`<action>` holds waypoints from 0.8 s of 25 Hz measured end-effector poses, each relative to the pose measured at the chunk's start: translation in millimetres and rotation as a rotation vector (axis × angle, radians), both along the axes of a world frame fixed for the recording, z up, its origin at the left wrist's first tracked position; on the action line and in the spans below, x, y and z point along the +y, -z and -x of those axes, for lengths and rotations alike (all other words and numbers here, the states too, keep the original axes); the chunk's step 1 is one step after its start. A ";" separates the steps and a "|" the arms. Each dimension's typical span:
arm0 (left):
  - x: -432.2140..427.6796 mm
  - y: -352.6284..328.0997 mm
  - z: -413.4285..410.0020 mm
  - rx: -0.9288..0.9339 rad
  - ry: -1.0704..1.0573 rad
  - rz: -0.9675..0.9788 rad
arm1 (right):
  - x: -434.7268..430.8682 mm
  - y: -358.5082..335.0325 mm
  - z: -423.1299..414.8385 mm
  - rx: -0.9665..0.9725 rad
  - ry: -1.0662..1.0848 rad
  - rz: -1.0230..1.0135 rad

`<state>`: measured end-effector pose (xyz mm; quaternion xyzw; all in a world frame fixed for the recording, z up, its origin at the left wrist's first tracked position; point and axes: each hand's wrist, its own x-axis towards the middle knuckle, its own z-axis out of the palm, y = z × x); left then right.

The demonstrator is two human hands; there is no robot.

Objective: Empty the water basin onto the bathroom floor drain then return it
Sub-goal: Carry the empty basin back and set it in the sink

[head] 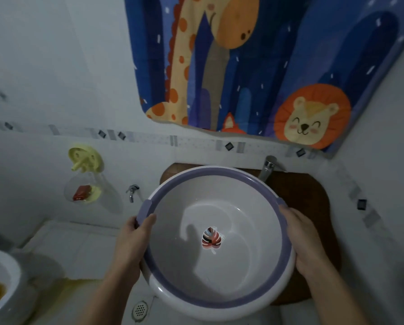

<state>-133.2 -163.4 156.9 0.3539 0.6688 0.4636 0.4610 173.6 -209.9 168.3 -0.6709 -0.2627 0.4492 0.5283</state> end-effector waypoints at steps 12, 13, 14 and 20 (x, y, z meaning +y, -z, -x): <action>68.4 38.7 -107.1 0.022 0.040 0.138 | 42.3 50.6 -101.1 -0.011 0.031 0.075; 70.9 39.4 -110.3 0.026 0.051 0.146 | 44.1 52.4 -103.1 -0.008 0.039 0.080; 73.1 41.1 -112.5 0.031 0.058 0.153 | 47.1 55.1 -104.4 -0.007 0.047 0.088; 79.5 61.9 -104.3 0.025 0.031 0.227 | 64.1 76.6 -94.9 0.022 0.028 0.194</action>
